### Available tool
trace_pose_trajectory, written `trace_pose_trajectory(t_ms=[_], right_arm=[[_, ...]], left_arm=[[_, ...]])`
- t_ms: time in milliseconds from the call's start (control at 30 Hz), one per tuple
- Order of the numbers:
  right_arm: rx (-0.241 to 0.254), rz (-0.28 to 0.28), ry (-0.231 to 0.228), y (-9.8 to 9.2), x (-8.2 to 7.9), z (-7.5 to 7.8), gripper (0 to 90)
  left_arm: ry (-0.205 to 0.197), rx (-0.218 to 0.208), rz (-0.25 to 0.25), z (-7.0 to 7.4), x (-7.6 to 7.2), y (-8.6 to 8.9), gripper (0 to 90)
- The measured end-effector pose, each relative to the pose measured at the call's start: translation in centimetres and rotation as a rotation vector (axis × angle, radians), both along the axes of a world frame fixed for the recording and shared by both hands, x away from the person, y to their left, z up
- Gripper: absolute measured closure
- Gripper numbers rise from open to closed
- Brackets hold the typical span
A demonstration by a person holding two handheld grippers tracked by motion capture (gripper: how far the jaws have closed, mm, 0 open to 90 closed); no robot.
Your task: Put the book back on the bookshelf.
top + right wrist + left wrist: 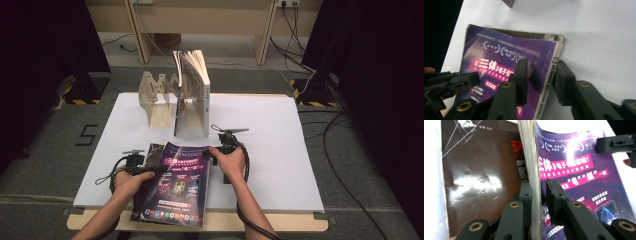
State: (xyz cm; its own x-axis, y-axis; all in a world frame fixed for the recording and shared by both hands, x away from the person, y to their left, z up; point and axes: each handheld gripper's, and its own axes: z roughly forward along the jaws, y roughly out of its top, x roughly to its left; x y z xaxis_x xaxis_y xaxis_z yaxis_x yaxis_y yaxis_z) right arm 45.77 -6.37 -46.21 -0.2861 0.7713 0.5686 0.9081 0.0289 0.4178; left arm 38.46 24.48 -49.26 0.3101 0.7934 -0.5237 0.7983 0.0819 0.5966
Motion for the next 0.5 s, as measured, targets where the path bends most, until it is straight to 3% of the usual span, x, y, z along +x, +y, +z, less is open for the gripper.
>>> trace_pose_trajectory(t_ms=[100,300,367,433,500], right_arm=[[0.011,0.020,-0.022,0.3,-0.1,0.8,74.0],[0.087,0.027,-0.047,0.4,-0.6,2.4,80.8],[0.122,0.013,-0.056,0.3,-0.8,3.0,82.2],[0.138,-0.002,-0.095,0.1,-1.0,3.7,83.0],[0.149,-0.012,-0.122,0.0,-1.3,4.5,83.2]], left_arm=[[-0.003,0.008,0.001,0.1,0.0,0.0,73.9],[-0.021,0.023,0.013,0.8,-0.1,0.4,66.1],[-0.046,0.033,0.024,1.1,-0.1,0.6,61.7],[-0.085,0.072,0.044,1.6,-0.2,0.8,58.4],[-0.115,0.070,0.066,2.2,-0.3,1.1,55.3]])
